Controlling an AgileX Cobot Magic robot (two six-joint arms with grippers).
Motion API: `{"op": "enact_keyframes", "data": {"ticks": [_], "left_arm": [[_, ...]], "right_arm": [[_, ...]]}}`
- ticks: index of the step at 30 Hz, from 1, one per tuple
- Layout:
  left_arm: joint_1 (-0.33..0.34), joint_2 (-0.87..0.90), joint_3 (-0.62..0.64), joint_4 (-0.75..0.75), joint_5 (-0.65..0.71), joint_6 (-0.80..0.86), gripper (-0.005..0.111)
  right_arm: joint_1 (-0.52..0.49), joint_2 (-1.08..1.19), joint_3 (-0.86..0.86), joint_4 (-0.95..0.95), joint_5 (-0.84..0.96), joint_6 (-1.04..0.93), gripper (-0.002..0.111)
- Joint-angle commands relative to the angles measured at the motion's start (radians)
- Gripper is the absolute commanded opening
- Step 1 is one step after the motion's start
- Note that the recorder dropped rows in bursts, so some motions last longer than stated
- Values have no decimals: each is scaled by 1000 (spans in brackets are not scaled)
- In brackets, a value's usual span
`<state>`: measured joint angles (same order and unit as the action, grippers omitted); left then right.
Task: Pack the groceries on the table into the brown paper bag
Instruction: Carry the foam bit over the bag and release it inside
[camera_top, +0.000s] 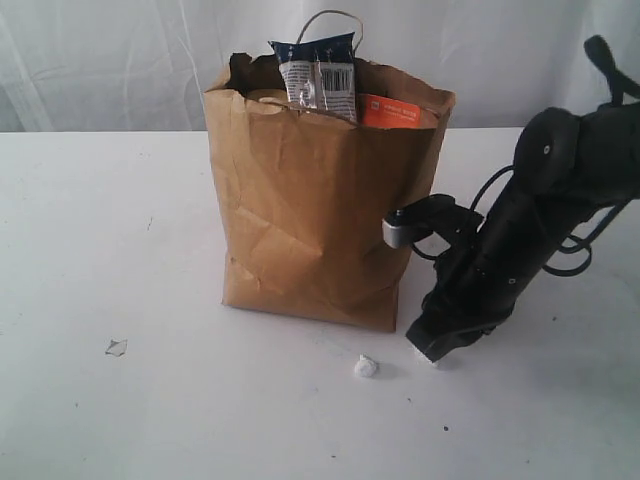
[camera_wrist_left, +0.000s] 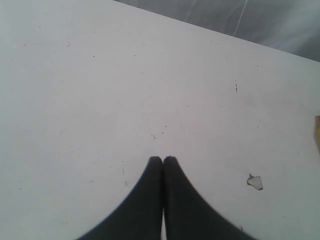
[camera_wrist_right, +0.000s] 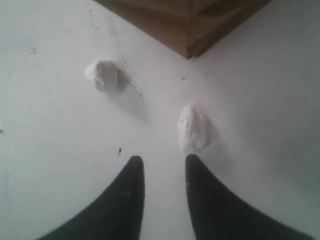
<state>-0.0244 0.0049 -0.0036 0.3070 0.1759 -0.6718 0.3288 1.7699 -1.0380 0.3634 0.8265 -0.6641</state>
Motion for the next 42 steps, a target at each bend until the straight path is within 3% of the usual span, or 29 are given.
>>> {"op": "enact_keyframes", "data": {"ticks": [1, 7, 10, 12, 14, 15, 19, 23, 28, 33, 36, 40, 42], "left_arm": [[3, -5, 4, 4, 1, -2, 0], [3, -5, 4, 4, 1, -2, 0], [3, -5, 4, 4, 1, -2, 0], [3, -5, 4, 4, 1, -2, 0], [3, -5, 4, 4, 1, -2, 0], [3, -5, 4, 4, 1, -2, 0], [3, -5, 4, 4, 1, -2, 0], [3, -5, 4, 4, 1, -2, 0], [3, -5, 4, 4, 1, -2, 0], [3, -5, 4, 4, 1, -2, 0], [3, -5, 4, 4, 1, -2, 0], [3, -5, 4, 4, 1, -2, 0], [3, -5, 4, 4, 1, -2, 0]], "right_arm": [[1, 51, 5, 31, -74, -8, 41], [1, 95, 5, 31, -128, -8, 40], [1, 116, 5, 31, -142, -8, 34], [1, 127, 5, 37, -123, -2, 23], [1, 123, 3, 39, -42, 22, 3], [1, 121, 1, 44, 0, 22, 0], [1, 70, 1, 82, 373, 22, 0], [1, -23, 2, 217, 395, 39, 0], [1, -150, -28, 517, 395, 26, 0], [1, -245, -100, 900, 395, -162, 0], [1, -275, -139, 1163, 395, -410, 0], [1, -284, -168, 1373, 395, -789, 0], [1, -282, -181, 1381, 235, -933, 0]]}}
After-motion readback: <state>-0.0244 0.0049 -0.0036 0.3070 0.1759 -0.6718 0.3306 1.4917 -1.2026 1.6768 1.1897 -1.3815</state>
